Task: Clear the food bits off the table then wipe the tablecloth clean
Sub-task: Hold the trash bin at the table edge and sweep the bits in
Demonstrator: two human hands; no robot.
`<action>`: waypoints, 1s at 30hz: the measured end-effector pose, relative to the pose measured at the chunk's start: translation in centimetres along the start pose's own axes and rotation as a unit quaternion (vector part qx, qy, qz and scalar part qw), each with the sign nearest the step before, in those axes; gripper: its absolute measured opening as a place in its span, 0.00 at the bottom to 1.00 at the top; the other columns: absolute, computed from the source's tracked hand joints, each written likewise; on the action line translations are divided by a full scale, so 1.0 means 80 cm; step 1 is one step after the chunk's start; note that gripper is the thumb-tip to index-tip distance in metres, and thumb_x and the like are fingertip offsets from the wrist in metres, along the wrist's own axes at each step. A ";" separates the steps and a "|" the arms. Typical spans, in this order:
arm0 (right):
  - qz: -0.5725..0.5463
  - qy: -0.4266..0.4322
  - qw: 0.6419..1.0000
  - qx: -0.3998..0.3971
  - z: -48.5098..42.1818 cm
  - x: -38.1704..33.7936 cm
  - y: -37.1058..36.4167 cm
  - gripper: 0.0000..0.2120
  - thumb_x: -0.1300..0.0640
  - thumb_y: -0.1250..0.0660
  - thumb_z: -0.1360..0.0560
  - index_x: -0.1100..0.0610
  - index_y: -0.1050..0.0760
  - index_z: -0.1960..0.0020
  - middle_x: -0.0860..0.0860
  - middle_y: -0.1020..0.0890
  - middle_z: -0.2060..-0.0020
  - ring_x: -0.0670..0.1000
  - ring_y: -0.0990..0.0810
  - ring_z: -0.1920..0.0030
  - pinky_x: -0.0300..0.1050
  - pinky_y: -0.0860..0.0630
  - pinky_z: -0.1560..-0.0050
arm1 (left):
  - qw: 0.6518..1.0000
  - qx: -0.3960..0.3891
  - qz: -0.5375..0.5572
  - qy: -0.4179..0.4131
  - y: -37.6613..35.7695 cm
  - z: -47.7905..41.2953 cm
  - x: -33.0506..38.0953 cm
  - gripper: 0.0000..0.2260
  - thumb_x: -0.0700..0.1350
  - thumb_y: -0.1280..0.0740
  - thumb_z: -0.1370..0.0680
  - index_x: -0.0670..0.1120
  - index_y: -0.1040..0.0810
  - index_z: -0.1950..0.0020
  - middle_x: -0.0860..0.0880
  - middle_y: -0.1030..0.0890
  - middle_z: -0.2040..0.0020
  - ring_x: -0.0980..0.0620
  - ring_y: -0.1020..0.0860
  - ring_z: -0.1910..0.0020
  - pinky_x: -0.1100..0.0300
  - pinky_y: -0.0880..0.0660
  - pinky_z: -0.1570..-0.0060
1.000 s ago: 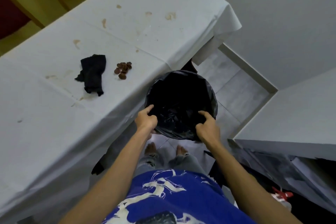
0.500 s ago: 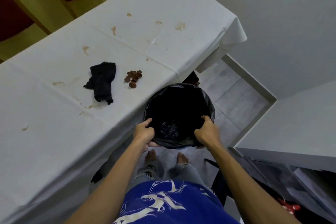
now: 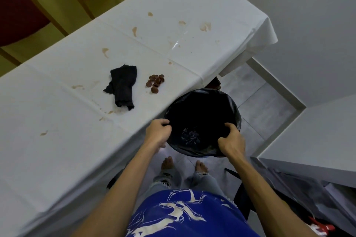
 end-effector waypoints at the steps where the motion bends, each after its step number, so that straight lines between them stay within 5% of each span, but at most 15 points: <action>1: 0.000 0.000 1.000 0.001 -0.001 -0.003 -0.001 0.33 0.68 0.37 0.29 0.49 0.35 0.27 0.58 0.22 0.42 0.58 0.21 0.49 0.50 0.20 0.53 | 0.999 0.015 -0.023 -0.024 0.009 0.000 0.010 0.18 0.42 0.37 0.22 0.47 0.23 0.32 0.51 0.19 0.42 0.51 0.21 0.50 0.54 0.20 0.48; 3: 0.004 -0.001 1.000 0.000 -0.002 -0.009 -0.003 0.33 0.67 0.37 0.28 0.50 0.36 0.26 0.59 0.23 0.40 0.60 0.22 0.45 0.52 0.20 0.50 | 0.996 0.040 -0.056 -0.050 0.030 0.001 0.030 0.17 0.44 0.36 0.23 0.47 0.21 0.34 0.49 0.19 0.38 0.49 0.22 0.41 0.58 0.26 0.40; 7: 0.020 0.005 1.000 0.003 -0.001 -0.022 -0.002 0.33 0.67 0.36 0.28 0.51 0.37 0.25 0.60 0.23 0.38 0.62 0.23 0.42 0.54 0.22 0.46 | 0.987 0.120 -0.025 -0.106 0.081 -0.003 0.063 0.14 0.47 0.36 0.25 0.52 0.18 0.41 0.52 0.17 0.43 0.49 0.21 0.43 0.52 0.24 0.39; 13: 0.027 -0.004 1.000 -0.001 0.003 -0.032 0.002 0.31 0.65 0.36 0.28 0.52 0.35 0.27 0.60 0.23 0.39 0.62 0.23 0.41 0.52 0.24 0.45 | 0.943 0.293 -0.034 -0.155 0.147 -0.040 0.079 0.21 0.47 0.39 0.22 0.48 0.30 0.29 0.46 0.25 0.35 0.43 0.30 0.33 0.45 0.28 0.38; 18: 0.024 -0.014 1.000 0.003 0.010 -0.025 -0.002 0.31 0.64 0.35 0.28 0.52 0.35 0.27 0.59 0.22 0.39 0.61 0.23 0.41 0.53 0.23 0.44 | 0.940 0.239 -0.224 -0.094 0.153 -0.086 0.055 0.24 0.50 0.36 0.23 0.47 0.35 0.28 0.39 0.34 0.31 0.37 0.38 0.31 0.43 0.38 0.34; 23: 0.026 -0.007 0.999 0.023 0.012 -0.018 -0.008 0.33 0.65 0.36 0.29 0.52 0.36 0.25 0.59 0.23 0.37 0.62 0.23 0.40 0.53 0.24 0.43 | 0.934 0.219 -0.254 -0.127 0.158 -0.104 0.053 0.26 0.56 0.35 0.23 0.45 0.35 0.29 0.40 0.36 0.31 0.38 0.37 0.32 0.40 0.32 0.38; 30: 0.021 -0.011 0.999 0.028 0.012 -0.014 -0.014 0.34 0.65 0.36 0.29 0.50 0.37 0.24 0.59 0.23 0.37 0.62 0.23 0.41 0.53 0.23 0.44 | 0.939 0.224 -0.208 -0.156 0.185 -0.119 0.073 0.18 0.36 0.38 0.22 0.36 0.33 0.32 0.38 0.32 0.33 0.37 0.28 0.37 0.44 0.27 0.41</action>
Point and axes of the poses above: each hand's wrist, its own z-axis away from the middle knuckle, its own y-axis out of the back of the hand, x = y × z, the point moved 4 cm from there along -z, towards the middle knuckle
